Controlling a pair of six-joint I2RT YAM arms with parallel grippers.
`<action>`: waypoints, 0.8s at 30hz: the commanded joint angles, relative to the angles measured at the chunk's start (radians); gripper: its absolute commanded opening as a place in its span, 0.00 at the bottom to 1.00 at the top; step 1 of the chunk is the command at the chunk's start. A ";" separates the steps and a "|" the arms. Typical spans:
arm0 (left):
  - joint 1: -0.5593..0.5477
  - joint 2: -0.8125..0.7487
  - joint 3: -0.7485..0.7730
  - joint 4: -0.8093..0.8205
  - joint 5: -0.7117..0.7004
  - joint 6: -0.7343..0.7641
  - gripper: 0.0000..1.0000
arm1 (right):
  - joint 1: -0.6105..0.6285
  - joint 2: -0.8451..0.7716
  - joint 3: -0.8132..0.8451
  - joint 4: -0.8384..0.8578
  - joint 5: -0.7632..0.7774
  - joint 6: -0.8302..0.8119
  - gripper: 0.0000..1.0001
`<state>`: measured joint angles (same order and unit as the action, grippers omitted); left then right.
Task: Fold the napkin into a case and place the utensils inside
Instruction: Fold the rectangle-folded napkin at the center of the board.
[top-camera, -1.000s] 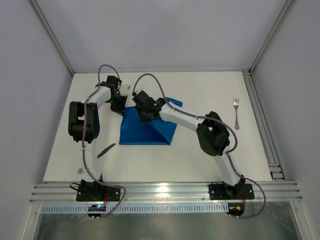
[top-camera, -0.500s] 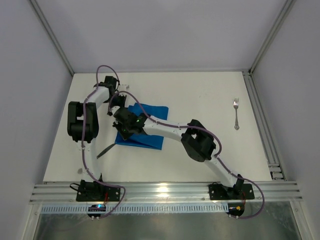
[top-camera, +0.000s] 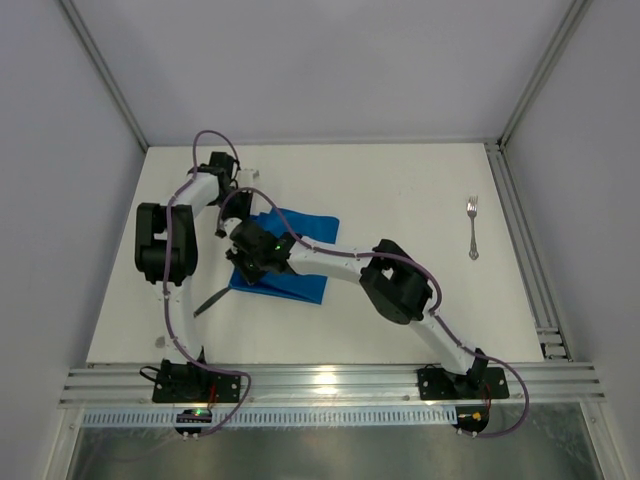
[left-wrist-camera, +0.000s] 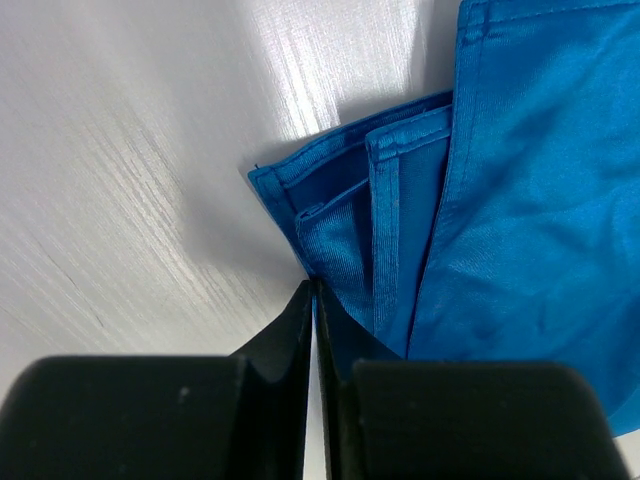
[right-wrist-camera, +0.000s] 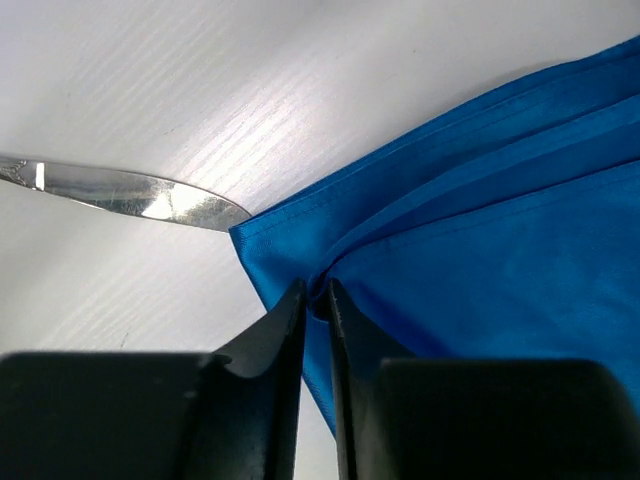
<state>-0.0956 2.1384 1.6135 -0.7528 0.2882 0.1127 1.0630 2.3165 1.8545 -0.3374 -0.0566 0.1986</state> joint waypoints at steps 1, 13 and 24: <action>0.002 0.023 0.013 -0.025 -0.021 0.018 0.06 | 0.005 -0.078 0.018 0.018 -0.009 -0.016 0.19; 0.004 -0.090 0.092 -0.085 -0.133 0.054 0.31 | -0.162 -0.439 -0.177 -0.012 -0.086 0.152 0.59; 0.004 -0.218 0.048 -0.152 -0.087 0.071 0.37 | -0.583 -0.523 -0.560 0.090 -0.179 0.320 0.52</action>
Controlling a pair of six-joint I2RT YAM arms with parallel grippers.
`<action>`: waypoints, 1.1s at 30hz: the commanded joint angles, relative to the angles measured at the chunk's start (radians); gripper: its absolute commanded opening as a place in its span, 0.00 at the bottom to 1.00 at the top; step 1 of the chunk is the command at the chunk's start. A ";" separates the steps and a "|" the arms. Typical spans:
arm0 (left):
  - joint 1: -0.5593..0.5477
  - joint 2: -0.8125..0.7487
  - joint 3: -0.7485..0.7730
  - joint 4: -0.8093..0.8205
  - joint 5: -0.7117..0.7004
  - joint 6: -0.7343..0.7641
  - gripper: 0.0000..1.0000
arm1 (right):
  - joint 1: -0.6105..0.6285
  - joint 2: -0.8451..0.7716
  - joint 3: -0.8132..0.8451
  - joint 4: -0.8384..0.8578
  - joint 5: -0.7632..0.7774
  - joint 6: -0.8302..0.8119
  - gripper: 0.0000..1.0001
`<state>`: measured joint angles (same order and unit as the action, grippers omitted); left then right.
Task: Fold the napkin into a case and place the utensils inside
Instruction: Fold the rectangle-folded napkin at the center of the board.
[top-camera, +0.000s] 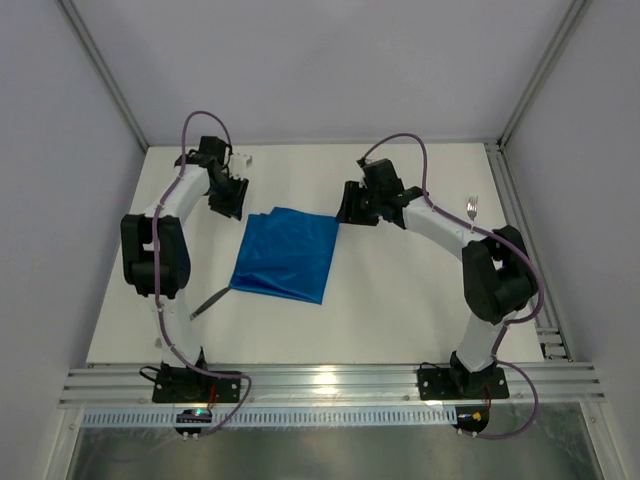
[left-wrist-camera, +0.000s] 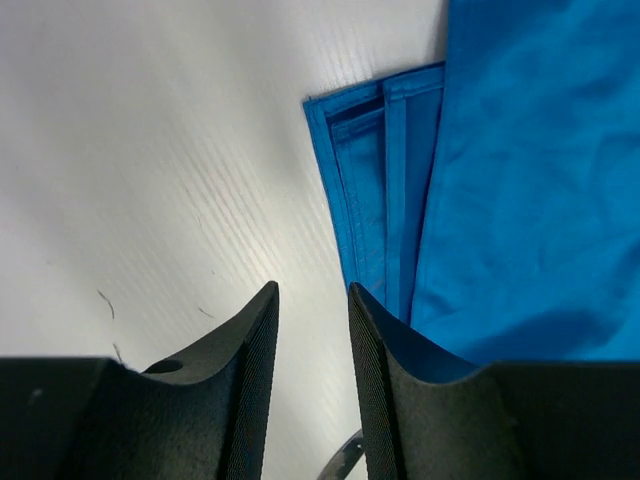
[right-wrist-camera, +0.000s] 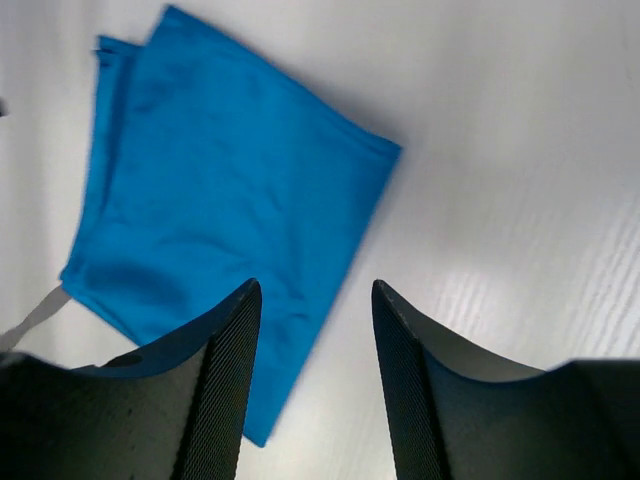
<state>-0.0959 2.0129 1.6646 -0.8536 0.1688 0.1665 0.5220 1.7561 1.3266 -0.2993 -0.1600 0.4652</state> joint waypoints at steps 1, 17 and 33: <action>0.004 -0.101 -0.011 -0.064 0.038 0.024 0.37 | -0.057 0.058 -0.026 0.060 -0.113 0.050 0.51; 0.004 -0.290 -0.296 -0.119 0.046 0.087 0.40 | -0.117 0.318 0.005 0.221 -0.148 0.156 0.44; 0.001 -0.276 -0.301 -0.163 0.141 0.151 0.39 | -0.122 0.185 -0.151 0.292 -0.053 0.259 0.04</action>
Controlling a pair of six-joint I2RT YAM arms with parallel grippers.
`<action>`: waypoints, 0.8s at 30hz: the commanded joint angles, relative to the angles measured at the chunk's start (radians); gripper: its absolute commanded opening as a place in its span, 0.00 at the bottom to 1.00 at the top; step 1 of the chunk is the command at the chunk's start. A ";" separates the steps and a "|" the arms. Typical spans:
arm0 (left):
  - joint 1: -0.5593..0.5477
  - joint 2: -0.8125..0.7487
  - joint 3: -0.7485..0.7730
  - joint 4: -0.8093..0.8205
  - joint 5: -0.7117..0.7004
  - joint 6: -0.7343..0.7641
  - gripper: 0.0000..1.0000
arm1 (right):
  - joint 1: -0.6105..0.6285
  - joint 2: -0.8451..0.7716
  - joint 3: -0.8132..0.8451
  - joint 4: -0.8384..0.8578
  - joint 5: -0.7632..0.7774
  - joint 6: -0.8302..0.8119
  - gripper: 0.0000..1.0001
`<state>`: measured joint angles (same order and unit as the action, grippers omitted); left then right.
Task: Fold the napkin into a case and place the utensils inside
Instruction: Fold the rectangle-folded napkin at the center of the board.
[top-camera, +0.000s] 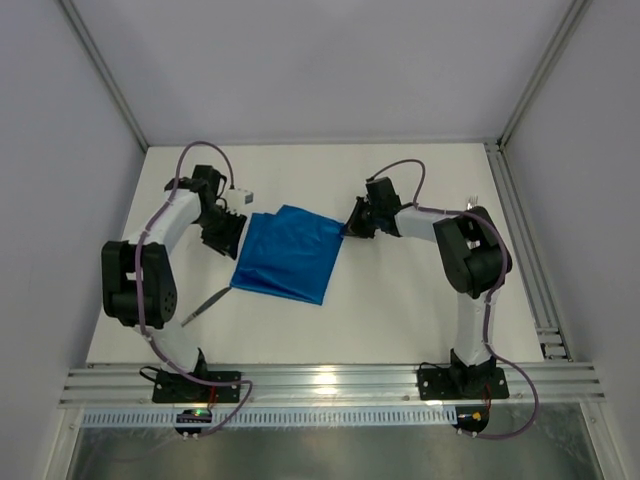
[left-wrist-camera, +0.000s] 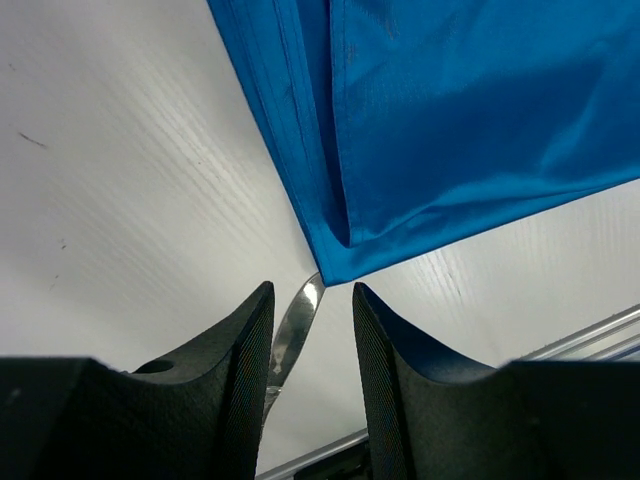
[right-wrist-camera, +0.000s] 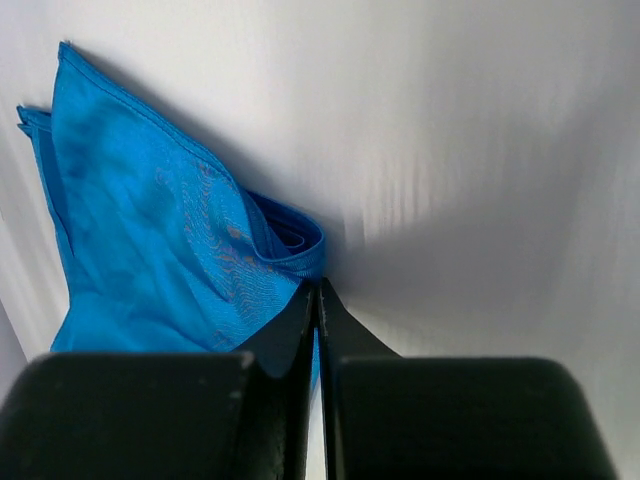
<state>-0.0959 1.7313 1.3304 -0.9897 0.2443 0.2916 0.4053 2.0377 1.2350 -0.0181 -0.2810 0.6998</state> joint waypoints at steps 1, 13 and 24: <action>-0.002 0.016 0.039 -0.032 0.073 0.027 0.39 | -0.005 -0.121 -0.084 0.000 0.086 0.027 0.04; -0.220 0.065 0.125 0.000 0.090 0.070 0.43 | 0.004 -0.731 -0.643 -0.216 0.256 0.072 0.04; -0.327 0.112 0.159 0.077 0.035 0.035 0.50 | -0.023 -0.831 -0.415 -0.465 0.229 -0.126 0.73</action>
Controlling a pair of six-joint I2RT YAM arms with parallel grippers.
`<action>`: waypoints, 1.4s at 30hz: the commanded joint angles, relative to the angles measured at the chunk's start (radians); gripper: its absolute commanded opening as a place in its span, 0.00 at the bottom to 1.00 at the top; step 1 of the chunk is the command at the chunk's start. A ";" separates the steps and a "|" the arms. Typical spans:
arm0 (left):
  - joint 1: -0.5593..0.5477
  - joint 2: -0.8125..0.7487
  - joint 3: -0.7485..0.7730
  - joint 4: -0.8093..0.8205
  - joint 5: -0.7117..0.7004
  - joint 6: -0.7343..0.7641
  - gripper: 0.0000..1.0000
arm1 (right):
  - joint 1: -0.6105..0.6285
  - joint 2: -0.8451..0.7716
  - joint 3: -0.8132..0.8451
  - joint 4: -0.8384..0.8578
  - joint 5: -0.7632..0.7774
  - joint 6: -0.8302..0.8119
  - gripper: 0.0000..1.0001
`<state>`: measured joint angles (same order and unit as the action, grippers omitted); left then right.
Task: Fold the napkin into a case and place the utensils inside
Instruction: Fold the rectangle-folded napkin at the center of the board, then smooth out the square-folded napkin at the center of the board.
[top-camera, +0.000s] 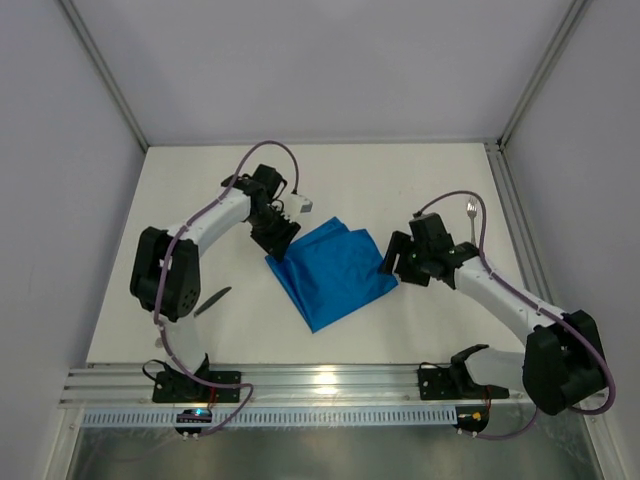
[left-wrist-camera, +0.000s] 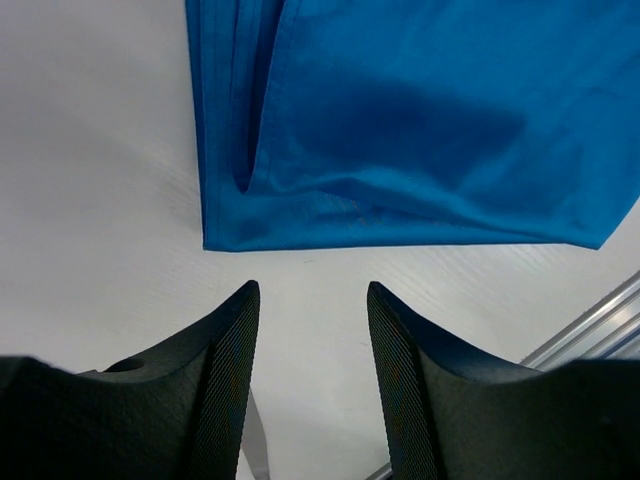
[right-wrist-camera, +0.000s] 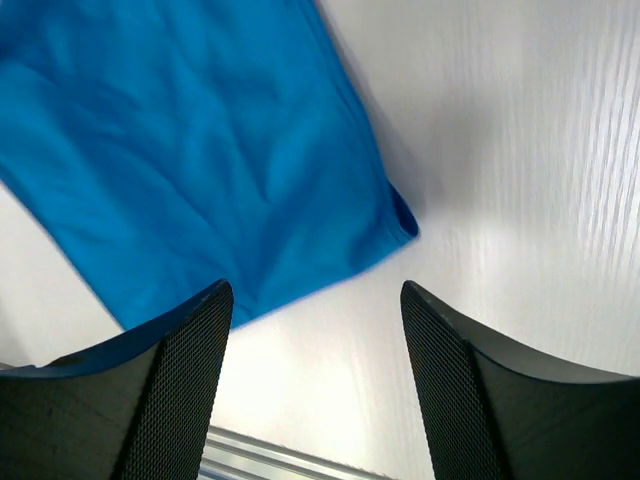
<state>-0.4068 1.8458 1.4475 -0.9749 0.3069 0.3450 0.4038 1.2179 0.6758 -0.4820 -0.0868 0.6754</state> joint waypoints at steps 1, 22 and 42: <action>-0.021 0.004 0.047 0.074 -0.049 -0.038 0.50 | -0.032 0.023 0.180 0.002 0.019 -0.128 0.71; -0.084 0.115 0.062 0.202 -0.100 -0.100 0.42 | -0.068 0.844 0.731 0.022 -0.128 -0.358 0.47; -0.084 0.012 -0.007 0.174 -0.141 -0.049 0.00 | -0.051 0.767 0.734 0.135 -0.234 -0.347 0.04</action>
<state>-0.4854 1.9465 1.4506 -0.8009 0.1749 0.2760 0.3347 2.0315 1.3911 -0.3985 -0.2661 0.3412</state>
